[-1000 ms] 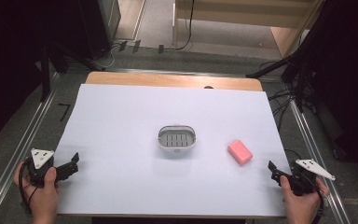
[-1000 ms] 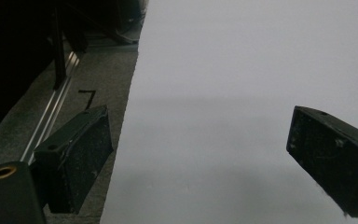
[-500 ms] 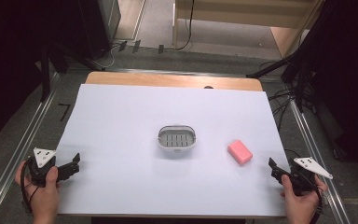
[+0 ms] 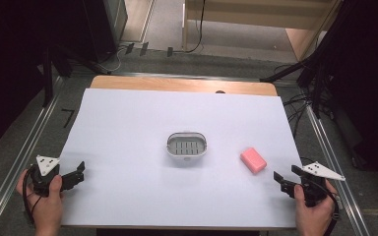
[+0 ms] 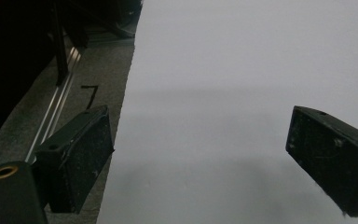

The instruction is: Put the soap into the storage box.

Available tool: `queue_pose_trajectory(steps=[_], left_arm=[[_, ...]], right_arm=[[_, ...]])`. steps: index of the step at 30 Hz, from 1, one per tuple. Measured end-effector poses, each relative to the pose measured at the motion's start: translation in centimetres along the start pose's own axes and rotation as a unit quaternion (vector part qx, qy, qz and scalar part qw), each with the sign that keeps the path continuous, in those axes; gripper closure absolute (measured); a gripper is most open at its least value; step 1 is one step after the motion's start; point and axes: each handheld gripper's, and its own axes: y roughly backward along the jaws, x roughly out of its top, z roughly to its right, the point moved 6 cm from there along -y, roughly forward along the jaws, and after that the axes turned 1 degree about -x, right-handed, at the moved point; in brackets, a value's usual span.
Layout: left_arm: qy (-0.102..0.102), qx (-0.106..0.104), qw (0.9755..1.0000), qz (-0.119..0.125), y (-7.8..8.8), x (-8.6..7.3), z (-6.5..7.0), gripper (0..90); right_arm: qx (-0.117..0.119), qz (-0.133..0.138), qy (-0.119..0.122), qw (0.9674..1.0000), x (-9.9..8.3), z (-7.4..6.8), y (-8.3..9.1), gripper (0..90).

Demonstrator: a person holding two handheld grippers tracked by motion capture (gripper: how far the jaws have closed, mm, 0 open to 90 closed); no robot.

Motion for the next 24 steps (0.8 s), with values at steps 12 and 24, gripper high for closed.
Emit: queue_pose_trajectory(steps=[12, 24], left_arm=[[0.0, 0.0, 1.0, -0.003, 0.0, 0.0, 0.0, 7.7], [-0.007, 0.004, 1.0, -0.003, -0.1, 0.0, 0.1, 7.7]], right_arm=[[0.006, -0.047, 0.022, 0.9986, -0.3, -1.3, -1.0, 17.4], [0.013, -0.061, 0.037, 0.9973, 0.7, -2.4, -1.9, 17.5]])
